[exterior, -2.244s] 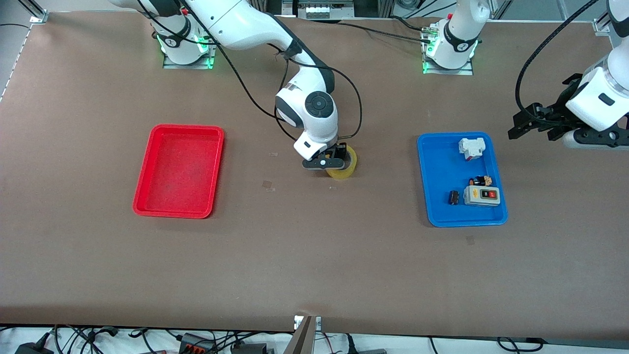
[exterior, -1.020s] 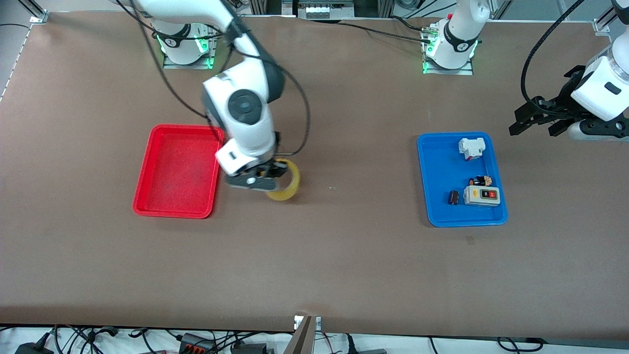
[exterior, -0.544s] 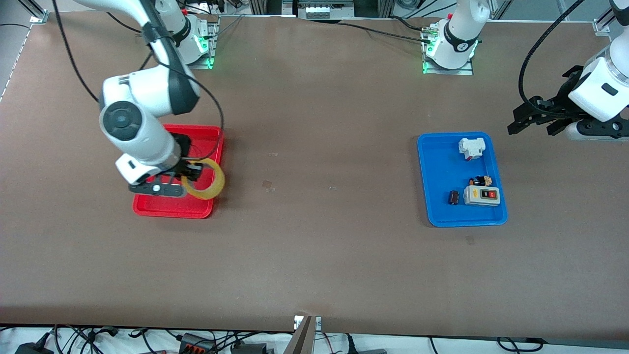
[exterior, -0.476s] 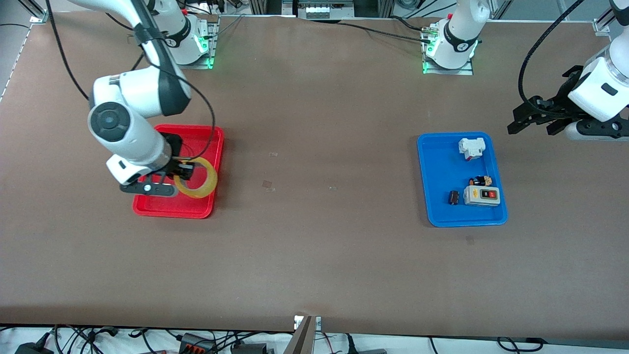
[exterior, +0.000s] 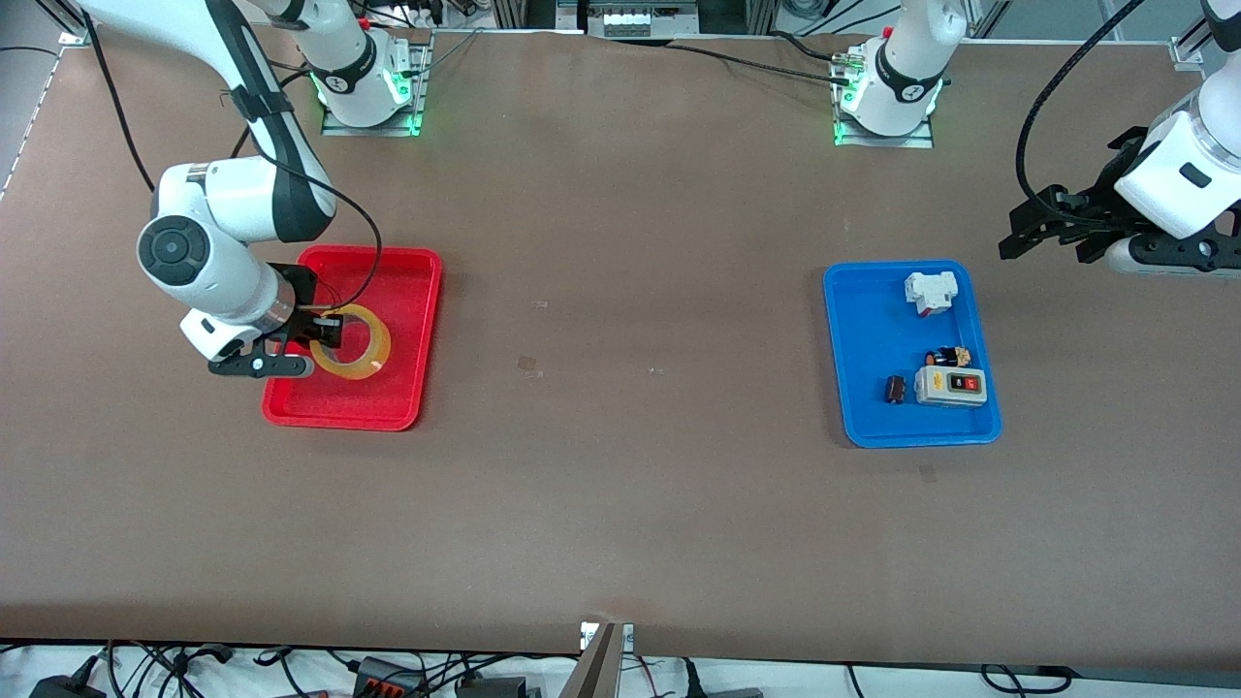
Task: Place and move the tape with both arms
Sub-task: 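Carry the tape with the right gripper over the red tray, then lower the tape into the red tray and open the right gripper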
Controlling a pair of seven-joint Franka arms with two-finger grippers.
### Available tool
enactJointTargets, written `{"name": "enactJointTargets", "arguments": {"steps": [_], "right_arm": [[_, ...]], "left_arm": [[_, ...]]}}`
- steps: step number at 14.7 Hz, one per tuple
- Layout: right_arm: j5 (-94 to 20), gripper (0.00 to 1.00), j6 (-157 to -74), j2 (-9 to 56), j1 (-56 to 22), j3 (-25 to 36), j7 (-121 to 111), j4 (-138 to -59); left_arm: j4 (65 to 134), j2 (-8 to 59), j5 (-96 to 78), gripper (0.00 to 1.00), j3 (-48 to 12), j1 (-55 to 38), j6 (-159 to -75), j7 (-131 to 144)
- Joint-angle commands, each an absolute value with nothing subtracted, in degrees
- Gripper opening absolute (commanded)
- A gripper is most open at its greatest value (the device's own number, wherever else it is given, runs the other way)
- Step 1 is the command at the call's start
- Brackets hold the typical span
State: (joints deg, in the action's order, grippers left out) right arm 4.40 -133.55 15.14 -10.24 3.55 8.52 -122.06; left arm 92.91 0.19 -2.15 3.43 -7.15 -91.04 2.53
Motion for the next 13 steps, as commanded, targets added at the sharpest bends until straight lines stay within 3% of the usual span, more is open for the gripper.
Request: {"name": "enactJointTargets", "arguments": {"steps": [1, 10, 13], "right_arm": [[4.7, 0.01, -138.2, 12.9, -9.1, 2.5, 5.9, -127.2], [4.6, 0.04, -144.3, 17.6, -7.1, 2.4, 2.5, -129.1], [4.6, 0.1, -145.5, 18.1, -6.5, 2.4, 1.0, -129.1]], "left_arm": [[93.2, -0.5, -2.0, 1.0, 3.5, -7.2, -90.4, 0.9], [93.2, -0.4, -1.9, 1.0, 3.4, -7.3, -90.4, 1.0], [93.2, -0.4, -2.0, 1.0, 3.4, -7.3, -90.4, 1.0]]}}
